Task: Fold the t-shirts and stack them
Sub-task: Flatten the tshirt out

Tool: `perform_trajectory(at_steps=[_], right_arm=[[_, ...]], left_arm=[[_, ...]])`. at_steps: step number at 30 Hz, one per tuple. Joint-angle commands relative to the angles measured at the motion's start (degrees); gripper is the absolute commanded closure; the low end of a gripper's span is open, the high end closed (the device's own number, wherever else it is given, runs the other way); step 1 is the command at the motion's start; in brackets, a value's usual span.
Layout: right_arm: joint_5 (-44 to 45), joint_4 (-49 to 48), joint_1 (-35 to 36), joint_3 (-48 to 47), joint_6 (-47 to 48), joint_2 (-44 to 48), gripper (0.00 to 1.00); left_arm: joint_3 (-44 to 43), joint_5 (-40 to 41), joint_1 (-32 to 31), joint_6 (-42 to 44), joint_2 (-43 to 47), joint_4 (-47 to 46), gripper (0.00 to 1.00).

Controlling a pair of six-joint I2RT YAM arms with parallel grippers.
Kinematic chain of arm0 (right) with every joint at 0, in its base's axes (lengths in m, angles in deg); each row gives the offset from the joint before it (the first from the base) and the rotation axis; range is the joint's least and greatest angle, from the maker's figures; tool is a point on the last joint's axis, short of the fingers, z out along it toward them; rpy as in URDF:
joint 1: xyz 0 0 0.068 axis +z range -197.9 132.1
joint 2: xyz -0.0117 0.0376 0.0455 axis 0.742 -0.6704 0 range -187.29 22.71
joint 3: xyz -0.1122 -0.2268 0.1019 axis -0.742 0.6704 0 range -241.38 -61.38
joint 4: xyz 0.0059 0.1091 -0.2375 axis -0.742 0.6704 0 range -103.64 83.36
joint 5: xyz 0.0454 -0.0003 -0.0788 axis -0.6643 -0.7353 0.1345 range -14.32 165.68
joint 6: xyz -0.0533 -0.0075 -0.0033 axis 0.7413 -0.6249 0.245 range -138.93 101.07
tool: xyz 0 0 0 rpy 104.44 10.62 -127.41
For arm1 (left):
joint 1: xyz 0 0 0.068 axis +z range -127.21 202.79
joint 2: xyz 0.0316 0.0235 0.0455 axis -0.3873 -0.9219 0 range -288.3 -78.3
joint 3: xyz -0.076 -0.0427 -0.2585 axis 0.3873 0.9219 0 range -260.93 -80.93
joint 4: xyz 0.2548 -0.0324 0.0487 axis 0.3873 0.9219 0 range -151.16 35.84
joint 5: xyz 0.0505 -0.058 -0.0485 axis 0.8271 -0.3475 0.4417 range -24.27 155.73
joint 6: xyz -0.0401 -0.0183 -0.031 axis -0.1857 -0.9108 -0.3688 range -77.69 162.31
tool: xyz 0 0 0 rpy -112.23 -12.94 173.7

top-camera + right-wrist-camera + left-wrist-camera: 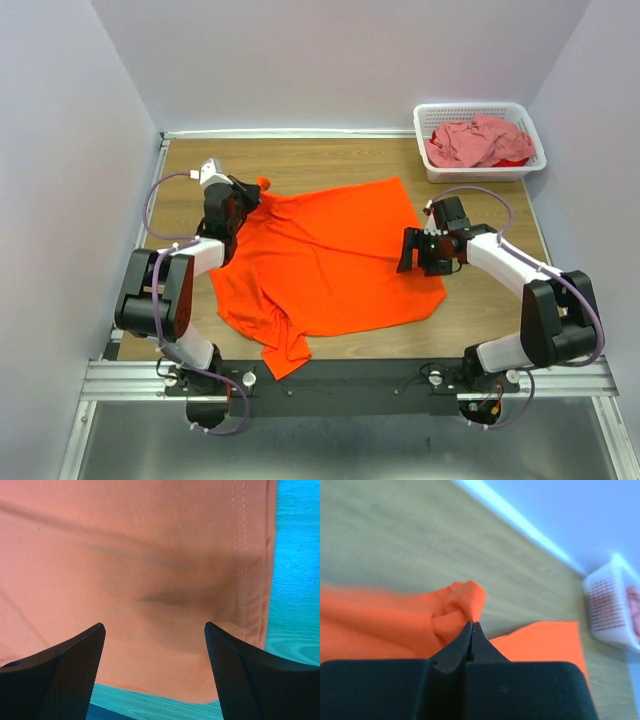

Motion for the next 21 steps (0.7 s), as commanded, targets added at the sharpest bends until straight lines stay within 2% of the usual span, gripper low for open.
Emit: perform_trajectory(at_steps=[1,3,4,7,8,9,10,11,12,13,15,17,18,21], right_arm=[[-0.18,-0.45,-0.11,0.89,0.99,1.36,0.12],[-0.18,-0.54,-0.11,0.98,1.07,1.18,0.12],[-0.18,-0.54,-0.11,1.06,1.08,0.92,0.12],[-0.09,-0.54,-0.11,0.98,0.90,0.74,0.12],[-0.01,-0.54,-0.11,0.89,0.99,0.83,0.12],[0.08,-0.45,-0.11,0.63,0.90,1.00,0.12],[0.17,-0.45,-0.11,0.62,0.81,1.27,0.12],[0.17,-0.45,-0.11,0.36,0.81,1.36,0.12],[0.08,-0.45,-0.02,0.19,0.72,1.44,0.12],[-0.09,-0.45,-0.11,0.01,0.72,1.36,0.12],[-0.36,-0.45,-0.11,-0.60,0.64,0.75,0.12],[-0.18,-0.45,-0.11,-0.96,0.72,0.30,0.12],[-0.18,-0.54,-0.02,-1.22,0.81,-0.31,0.12],[0.43,-0.54,-0.11,-2.89,1.25,-2.07,0.12]], left_arm=[[2.03,-7.10,1.26,0.01,1.49,-22.66,0.94],[4.04,-9.31,2.57,-3.13,-0.09,-33.29,0.85],[6.49,-10.36,3.88,-6.46,-3.32,-36.90,0.75],[7.83,-15.89,7.13,-13.94,-12.73,-45.61,0.67],[8.01,-17.91,8.54,-18.92,-14.58,-49.38,0.64],[8.18,-19.50,8.55,-20.19,-15.99,-54.55,0.60],[7.49,-20.64,8.55,-20.20,-16.18,-53.99,0.58],[6.87,-20.65,9.77,-18.90,-15.14,-51.46,0.52],[4.52,-20.31,9.70,-12.97,-11.91,-42.13,0.48],[3.28,-19.78,9.61,-9.52,-10.23,-36.55,0.44],[0.90,-16.20,9.35,-1.79,-5.75,-23.83,0.44],[-0.68,-12.59,9.35,2.01,-3.45,-16.06,0.44],[-3.04,-10.22,9.43,5.34,-2.83,-8.71,0.44],[-6.04,-9.32,9.35,8.88,-3.96,0.13,0.48]])
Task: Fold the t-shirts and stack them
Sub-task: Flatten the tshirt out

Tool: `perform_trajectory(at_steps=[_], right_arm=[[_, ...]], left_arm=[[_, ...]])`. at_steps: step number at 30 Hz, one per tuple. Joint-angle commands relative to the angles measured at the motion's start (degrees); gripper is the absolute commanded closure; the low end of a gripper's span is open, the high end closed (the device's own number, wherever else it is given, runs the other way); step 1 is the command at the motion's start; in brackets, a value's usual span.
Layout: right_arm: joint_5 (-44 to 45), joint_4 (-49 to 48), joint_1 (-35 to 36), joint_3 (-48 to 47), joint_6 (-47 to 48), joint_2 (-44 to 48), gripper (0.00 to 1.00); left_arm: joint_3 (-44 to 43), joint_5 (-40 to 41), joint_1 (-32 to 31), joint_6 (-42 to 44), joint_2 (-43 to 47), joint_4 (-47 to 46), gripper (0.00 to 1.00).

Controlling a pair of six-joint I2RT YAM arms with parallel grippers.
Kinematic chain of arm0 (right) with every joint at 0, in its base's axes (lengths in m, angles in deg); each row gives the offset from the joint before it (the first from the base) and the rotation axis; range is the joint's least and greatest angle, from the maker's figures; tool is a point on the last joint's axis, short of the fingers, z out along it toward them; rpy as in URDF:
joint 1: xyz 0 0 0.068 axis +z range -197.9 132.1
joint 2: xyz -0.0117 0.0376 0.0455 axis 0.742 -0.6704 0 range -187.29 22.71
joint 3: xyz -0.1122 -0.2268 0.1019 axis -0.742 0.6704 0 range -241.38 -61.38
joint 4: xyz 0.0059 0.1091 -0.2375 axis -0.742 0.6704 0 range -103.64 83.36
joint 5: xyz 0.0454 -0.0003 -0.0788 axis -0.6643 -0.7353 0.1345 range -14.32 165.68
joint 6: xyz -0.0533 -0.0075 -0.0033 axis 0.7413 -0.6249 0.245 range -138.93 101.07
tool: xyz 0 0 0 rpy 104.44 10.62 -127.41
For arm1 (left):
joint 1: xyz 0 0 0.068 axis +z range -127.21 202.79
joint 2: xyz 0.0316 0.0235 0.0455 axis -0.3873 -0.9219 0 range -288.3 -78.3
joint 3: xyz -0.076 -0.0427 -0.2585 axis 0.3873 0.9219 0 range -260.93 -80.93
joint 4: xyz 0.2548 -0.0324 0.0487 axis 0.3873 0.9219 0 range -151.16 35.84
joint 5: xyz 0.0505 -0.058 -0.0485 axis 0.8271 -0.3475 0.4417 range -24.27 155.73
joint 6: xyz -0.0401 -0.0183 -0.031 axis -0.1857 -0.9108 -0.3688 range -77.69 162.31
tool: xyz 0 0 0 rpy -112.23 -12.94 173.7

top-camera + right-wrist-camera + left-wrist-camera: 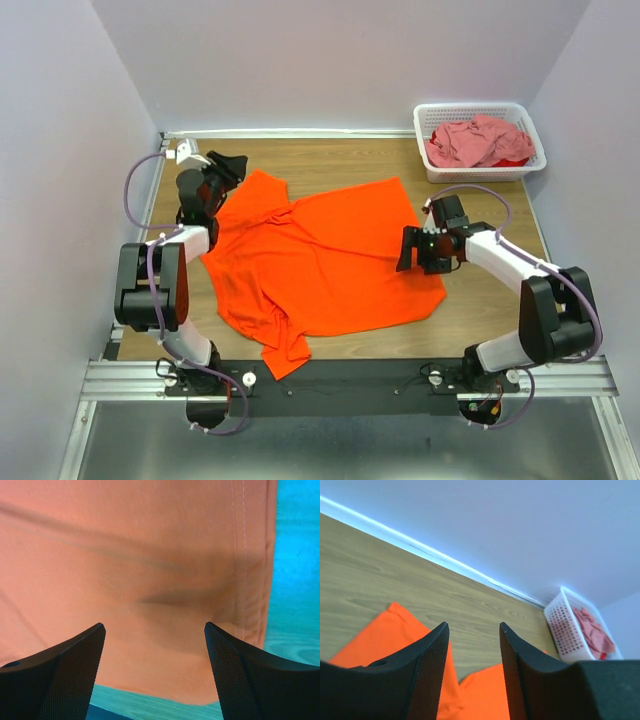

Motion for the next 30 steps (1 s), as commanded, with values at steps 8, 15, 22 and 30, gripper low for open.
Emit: perform_trajectory(at_steps=[8,15,22,30], right_arm=[[6.12,-1.20,-0.11,-9.28,0.09,-7.17,0.14],[7.62,-2.78,-0.11,-10.78,-0.88,-11.74,0.20],[7.62,-2.95,-0.11,-7.36,-1.67,-12.53,0.20],[6.30,-2.87,-0.11,-2.26,-3.78,-9.64,0.20]], left_arm=[[-17.26,9.85,-1.89,17.91,-11.05,36.06,0.66],[-26.67,15.04,-2.86,24.33,-18.18,51.28,0.68],[-34.49,21.88,-3.04,27.58,-23.54,65.42,0.70],[-34.77,28.40,-2.69,29.08,-24.69,72.91,0.71]])
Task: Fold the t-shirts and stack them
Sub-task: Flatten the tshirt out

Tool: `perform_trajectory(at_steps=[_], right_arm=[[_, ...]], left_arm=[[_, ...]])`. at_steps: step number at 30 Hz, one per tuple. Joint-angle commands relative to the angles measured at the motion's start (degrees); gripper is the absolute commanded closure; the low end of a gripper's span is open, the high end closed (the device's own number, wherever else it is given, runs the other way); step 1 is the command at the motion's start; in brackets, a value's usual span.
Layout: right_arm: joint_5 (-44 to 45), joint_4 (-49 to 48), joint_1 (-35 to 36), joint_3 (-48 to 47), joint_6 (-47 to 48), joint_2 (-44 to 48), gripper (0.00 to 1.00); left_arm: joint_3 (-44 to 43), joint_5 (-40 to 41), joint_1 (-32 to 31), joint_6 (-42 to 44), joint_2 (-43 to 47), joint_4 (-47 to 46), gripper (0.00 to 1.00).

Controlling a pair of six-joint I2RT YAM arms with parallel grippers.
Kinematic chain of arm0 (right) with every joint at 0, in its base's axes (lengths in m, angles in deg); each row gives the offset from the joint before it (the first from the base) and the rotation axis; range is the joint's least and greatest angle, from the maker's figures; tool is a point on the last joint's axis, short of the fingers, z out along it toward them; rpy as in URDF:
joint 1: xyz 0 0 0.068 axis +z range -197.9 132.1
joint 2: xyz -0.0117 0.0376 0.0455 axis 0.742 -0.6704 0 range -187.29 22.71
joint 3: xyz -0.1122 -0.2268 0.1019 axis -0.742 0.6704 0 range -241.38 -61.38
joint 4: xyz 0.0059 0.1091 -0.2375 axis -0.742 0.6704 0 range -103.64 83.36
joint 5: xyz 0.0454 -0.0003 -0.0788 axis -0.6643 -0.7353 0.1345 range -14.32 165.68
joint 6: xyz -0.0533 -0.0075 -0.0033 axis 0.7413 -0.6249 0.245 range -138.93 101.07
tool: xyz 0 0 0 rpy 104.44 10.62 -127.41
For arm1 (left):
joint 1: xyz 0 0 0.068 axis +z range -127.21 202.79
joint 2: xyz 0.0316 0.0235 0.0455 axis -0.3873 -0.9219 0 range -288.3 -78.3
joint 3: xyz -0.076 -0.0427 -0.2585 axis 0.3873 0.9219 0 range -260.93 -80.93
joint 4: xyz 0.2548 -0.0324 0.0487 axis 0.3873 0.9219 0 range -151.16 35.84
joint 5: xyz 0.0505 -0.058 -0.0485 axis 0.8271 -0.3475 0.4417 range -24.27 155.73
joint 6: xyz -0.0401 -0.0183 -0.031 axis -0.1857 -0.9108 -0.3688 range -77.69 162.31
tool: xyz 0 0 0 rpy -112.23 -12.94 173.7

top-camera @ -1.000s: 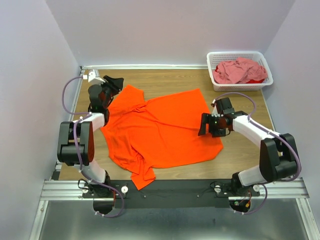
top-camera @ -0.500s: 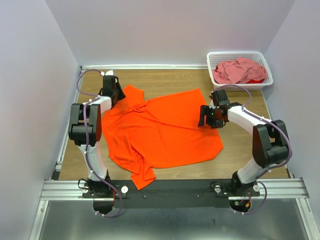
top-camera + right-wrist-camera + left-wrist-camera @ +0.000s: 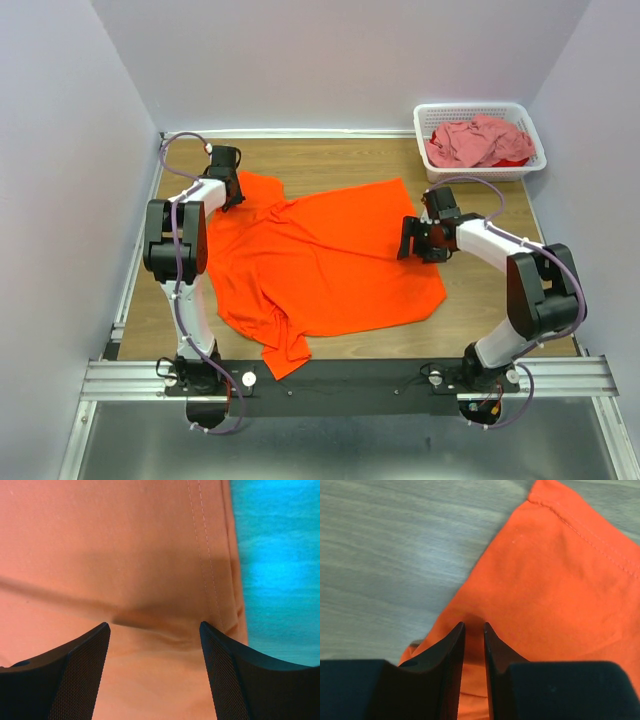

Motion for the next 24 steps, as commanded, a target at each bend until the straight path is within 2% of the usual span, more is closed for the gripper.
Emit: perform_trajectory(at_steps=[1,10,19,24], right_arm=[[0.16,1.70,-0.11,4.26,-2.14,0.84,0.20],[2.35,2.05,-0.20,6.54,-3.98,1.45,0.20],[4.99,2.05,-0.20,1.54,-3.11,-1.88,0.19],[4.99,2.32,-0.20,-3.38,-2.76,-4.17,0.18]], left_arm=[[1.51,6.46,0.52,1.76,-1.74,7.99,0.71],[0.03,7.78,2.11,1.41,-1.46,8.25,0.70],[-8.84,4.53,2.19,1.67,-6.21,8.17,0.67],[-17.36,2.16,2.19,2.46,-10.87,9.22,0.66]])
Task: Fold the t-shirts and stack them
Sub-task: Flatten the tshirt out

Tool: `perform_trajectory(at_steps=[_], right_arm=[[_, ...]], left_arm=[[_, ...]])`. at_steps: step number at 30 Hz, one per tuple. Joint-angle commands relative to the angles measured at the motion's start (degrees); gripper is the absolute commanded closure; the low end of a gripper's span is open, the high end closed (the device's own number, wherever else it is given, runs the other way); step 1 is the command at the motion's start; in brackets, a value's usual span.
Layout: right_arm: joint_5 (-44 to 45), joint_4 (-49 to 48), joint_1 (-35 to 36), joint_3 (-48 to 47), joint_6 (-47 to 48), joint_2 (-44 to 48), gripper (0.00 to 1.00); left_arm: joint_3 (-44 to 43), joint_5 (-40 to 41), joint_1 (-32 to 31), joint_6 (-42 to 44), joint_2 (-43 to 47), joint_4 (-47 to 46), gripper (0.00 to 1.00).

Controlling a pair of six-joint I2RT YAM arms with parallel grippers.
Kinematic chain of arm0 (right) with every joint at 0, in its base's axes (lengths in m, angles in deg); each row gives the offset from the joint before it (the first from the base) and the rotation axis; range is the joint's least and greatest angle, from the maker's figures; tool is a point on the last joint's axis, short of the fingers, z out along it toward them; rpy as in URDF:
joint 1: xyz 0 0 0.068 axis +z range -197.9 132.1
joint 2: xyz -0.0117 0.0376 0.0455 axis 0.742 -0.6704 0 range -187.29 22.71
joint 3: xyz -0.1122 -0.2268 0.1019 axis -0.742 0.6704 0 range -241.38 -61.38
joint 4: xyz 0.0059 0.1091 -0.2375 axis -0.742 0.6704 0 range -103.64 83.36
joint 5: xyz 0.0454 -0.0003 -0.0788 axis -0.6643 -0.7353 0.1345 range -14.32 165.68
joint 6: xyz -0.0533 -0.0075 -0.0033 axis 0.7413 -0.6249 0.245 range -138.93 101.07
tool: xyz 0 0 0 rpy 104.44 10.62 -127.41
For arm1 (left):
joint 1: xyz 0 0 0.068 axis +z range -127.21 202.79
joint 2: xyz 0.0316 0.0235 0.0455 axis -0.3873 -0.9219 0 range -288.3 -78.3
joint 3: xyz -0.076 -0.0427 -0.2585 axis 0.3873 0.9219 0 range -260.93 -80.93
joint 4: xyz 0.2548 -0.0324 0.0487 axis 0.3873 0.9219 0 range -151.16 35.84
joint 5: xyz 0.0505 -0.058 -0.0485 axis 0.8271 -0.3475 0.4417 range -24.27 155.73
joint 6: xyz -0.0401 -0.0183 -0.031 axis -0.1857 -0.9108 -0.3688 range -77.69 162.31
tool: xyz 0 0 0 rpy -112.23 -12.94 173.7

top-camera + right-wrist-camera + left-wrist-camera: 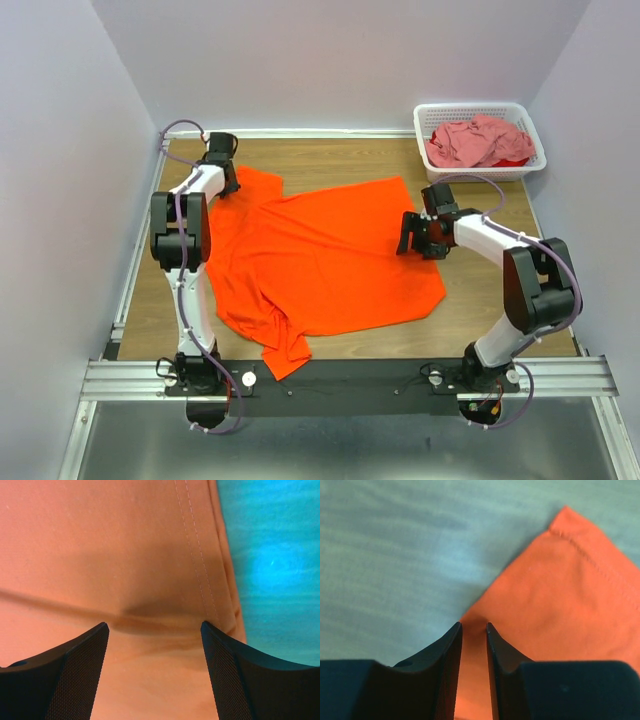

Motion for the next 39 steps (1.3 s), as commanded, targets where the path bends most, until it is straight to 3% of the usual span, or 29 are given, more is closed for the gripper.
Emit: perform_trajectory(at_steps=[1,9,19,24,31,39], right_arm=[[3.03,2.58,-0.20,-4.08,0.26,-3.47,0.18],[-1.63,2.76,-0.20,-12.09,2.90,-3.39,0.19],[-3.48,2.14,2.26,-15.17,2.90,-7.86,0.35],[-3.30,1.00,2.70,-16.22,2.46,-10.67,0.41],[0.83,-0.06,2.79,-17.46,1.84,-14.81,0.40],[7.06,-0.67,2.61,-20.43,2.19,-20.77,0.39]], left_arm=[[-6.33,-2.63,0.62,0.82,-4.31,3.18,0.66],[-6.18,-2.20,0.62,0.21,2.96,2.32,0.52],[15.25,-5.18,-3.24,-0.85,24.13,1.26,0.48],[28.35,-5.71,-5.27,-2.08,29.42,-1.28,0.49],[31.09,-6.50,-5.27,-1.73,24.16,-5.06,0.49],[22.84,-5.62,-4.48,0.20,13.72,-3.93,0.49]])
